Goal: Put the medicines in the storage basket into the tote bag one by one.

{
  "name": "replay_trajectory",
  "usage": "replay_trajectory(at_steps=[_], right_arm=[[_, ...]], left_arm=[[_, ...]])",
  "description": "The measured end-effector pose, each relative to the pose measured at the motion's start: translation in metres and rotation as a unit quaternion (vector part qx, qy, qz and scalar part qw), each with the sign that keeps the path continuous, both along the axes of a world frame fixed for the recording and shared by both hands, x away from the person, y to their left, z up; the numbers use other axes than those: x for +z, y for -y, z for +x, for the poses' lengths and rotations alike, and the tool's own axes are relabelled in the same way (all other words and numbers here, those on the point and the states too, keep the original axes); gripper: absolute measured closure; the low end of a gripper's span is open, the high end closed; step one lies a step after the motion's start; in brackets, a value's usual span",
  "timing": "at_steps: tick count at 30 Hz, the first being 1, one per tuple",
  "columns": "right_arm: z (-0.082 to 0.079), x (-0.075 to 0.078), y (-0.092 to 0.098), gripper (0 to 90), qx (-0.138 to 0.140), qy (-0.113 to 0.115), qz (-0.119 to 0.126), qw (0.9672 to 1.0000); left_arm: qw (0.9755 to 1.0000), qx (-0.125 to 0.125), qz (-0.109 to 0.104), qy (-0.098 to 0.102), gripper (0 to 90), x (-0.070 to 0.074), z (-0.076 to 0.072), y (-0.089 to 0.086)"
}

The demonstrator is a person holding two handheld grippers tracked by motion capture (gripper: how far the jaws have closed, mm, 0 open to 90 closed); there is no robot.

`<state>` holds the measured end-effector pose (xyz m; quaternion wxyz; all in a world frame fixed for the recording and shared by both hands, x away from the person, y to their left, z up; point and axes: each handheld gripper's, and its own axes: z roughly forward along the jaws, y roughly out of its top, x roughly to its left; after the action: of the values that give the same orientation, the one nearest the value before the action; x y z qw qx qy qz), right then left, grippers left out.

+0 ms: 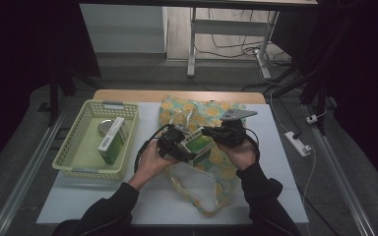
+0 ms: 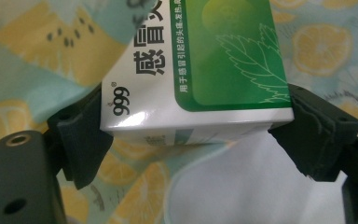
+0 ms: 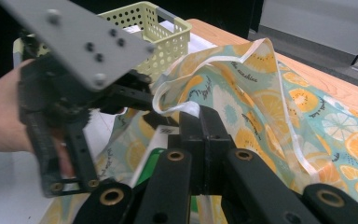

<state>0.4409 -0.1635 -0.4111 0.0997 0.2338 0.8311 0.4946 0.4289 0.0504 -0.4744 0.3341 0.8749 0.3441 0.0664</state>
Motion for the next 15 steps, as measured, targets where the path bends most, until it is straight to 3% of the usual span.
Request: replay_trajectory(at_steps=[5,15], right_arm=[[0.0,-0.001,-0.001,90.0,0.002,-0.002,-0.002,1.0],[0.002,-0.005,-0.001,90.0,0.002,-0.008,-0.007,0.9999]], left_arm=[[0.9998,0.017,0.006,0.004,17.0,-0.001,0.011,0.002],[0.9992,0.04,-0.005,0.006,16.9,-0.006,0.027,0.004]])
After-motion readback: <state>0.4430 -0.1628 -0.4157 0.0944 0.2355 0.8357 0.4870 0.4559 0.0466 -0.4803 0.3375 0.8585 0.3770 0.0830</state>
